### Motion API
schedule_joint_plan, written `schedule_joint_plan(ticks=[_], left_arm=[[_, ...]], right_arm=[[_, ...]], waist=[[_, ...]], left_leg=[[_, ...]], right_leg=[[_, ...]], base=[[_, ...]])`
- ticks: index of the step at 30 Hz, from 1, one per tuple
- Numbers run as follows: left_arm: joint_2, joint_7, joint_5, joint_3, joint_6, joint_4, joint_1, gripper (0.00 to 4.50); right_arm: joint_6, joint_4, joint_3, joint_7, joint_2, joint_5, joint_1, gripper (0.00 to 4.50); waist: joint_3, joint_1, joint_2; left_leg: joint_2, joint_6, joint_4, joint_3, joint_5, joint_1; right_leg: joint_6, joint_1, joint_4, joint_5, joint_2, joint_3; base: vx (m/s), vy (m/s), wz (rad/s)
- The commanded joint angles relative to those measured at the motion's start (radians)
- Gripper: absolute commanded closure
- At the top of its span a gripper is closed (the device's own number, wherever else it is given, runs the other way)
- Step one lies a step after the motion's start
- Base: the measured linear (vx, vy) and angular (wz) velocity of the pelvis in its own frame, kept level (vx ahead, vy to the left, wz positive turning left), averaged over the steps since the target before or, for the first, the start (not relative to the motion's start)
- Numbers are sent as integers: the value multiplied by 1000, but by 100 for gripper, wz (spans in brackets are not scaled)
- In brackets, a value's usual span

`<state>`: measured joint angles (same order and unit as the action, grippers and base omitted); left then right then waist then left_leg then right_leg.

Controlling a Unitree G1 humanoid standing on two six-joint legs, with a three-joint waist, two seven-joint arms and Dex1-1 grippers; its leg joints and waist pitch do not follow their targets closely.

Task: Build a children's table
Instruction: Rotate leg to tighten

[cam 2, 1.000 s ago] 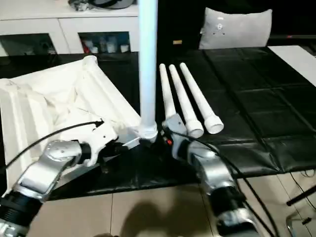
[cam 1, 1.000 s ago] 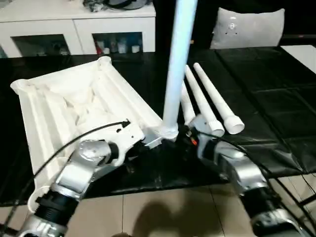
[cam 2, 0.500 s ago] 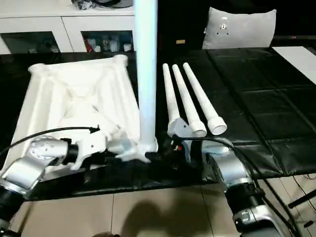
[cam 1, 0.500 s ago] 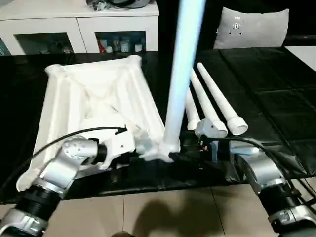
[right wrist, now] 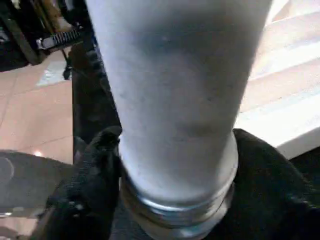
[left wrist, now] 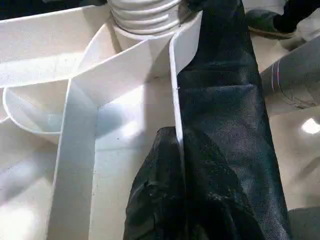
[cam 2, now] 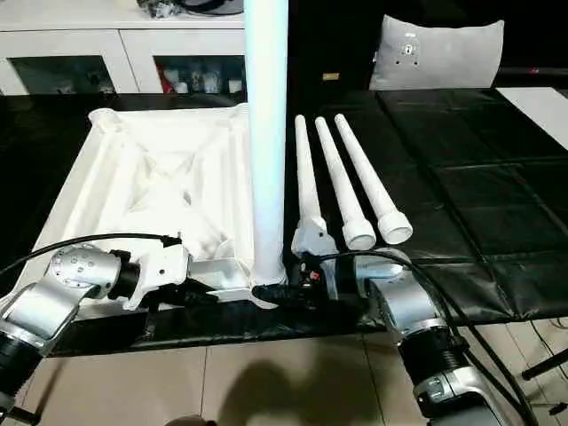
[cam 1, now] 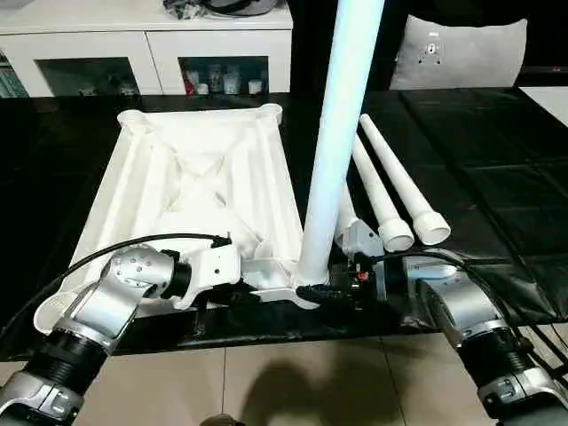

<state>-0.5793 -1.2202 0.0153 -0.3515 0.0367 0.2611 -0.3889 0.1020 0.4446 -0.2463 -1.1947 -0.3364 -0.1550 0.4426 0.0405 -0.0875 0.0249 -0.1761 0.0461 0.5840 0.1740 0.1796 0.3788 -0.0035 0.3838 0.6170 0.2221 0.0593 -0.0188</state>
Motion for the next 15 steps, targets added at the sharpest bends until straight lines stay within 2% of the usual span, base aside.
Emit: schedule_joint_plan(ticks=[1,4,5,6,8,9,10,11,12,13,14,15], left_arm=[[-5,-43,14,-46,-8,6,9,450],[-3,-41,8,-40,4,4,12,450],[3,-27,3,-32,26,-3,16,450],[16,-2,-10,-18,68,-17,24,450],[39,38,-34,7,135,-46,35,450],[63,84,-45,28,193,-72,42,450],[76,108,-48,37,220,-84,44,450],[90,138,-48,47,249,-96,46,450],[109,180,-43,59,283,-108,47,450],[131,227,-34,73,324,-118,45,450],[131,227,-34,73,324,-118,45,450],[182,324,-18,99,392,-132,40,450]], right_arm=[[17,-1,10,-12,3,-27,6,158],[24,-3,10,-16,7,-30,2,165],[39,-10,11,-10,18,-37,-4,169],[63,-13,8,20,40,-34,-10,170],[82,-1,1,92,80,-12,-11,171],[78,33,2,178,126,13,-2,171],[72,53,5,222,150,24,5,171],[67,79,11,275,177,36,15,171],[71,115,22,342,211,46,30,172],[73,146,32,399,239,53,45,172],[73,146,32,399,239,53,45,173],[82,204,56,501,291,60,76,173]], waist=[[-58,4,-2],[-58,4,-2],[-58,3,-2],[-57,3,7],[-54,6,5],[-52,13,4],[-45,22,2],[-44,26,1],[-39,44,1],[-38,49,-4],[-38,57,-1],[-40,58,0]], left_leg=[[-51,-46,-61,-11,144,-18],[-51,-49,-60,-10,140,-18],[-51,-48,-60,-10,141,-18],[-51,-44,-61,-11,150,-19],[-51,-35,-65,-11,166,-19],[-52,-16,-68,-11,190,-19],[-47,7,-76,-15,244,-18],[-48,18,-76,-16,275,-23],[-46,42,-82,-21,329,-21],[-46,44,-82,-23,345,-23],[-46,49,-81,-26,355,-23],[-46,48,-81,-26,351,-22]], right_leg=[[-250,-37,-55,-14,68,30],[-252,-37,-55,-14,68,30],[-252,-36,-55,-12,68,29],[-255,-34,-56,1,68,29],[-256,-33,-59,18,68,29],[-257,-32,-58,47,70,31],[-241,-32,-69,153,71,31],[-233,-28,-72,204,72,33],[-207,-27,-80,328,75,35],[-199,-24,-84,357,75,36],[-193,-24,-85,381,76,37],[-190,-23,-86,375,75,37]], base=[[0,0,0],[0,0,0],[0,0,0],[0,0,0],[0,0,0],[0,0,0],[0,0,0],[0,0,0],[0,0,0],[0,0,0],[0,0,0],[0,0,0]])
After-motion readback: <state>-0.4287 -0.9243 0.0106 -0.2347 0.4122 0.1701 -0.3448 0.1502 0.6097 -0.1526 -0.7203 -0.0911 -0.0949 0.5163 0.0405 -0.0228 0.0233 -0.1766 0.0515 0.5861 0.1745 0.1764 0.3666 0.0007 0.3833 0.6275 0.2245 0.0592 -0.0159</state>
